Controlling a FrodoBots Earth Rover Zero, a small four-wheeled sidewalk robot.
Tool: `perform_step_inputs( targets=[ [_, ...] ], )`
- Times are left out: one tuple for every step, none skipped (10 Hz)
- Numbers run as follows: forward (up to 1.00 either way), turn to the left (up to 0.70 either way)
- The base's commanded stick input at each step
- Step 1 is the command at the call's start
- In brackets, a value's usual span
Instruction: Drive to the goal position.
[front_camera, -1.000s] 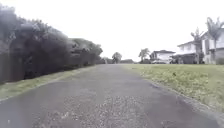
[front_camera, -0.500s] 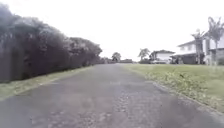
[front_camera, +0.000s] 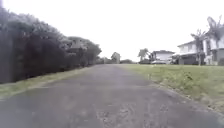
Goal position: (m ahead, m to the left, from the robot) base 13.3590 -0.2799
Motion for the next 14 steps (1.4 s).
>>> perform_step_inputs(
  targets=[
    [0.85,0.0],
    [0.85,0.0],
    [0.85,0.0],
    [0.85,0.05],
    [0.85,0.09],
    [0.85,0.08],
    [0.85,0.03],
    [0.85,0.0],
    [0.85,0.0],
    [0.85,0.0],
    [0.85,0.0],
    [0.85,0.0],
    [0.85,0.01],
    [0.85,0.34]
  ],
)
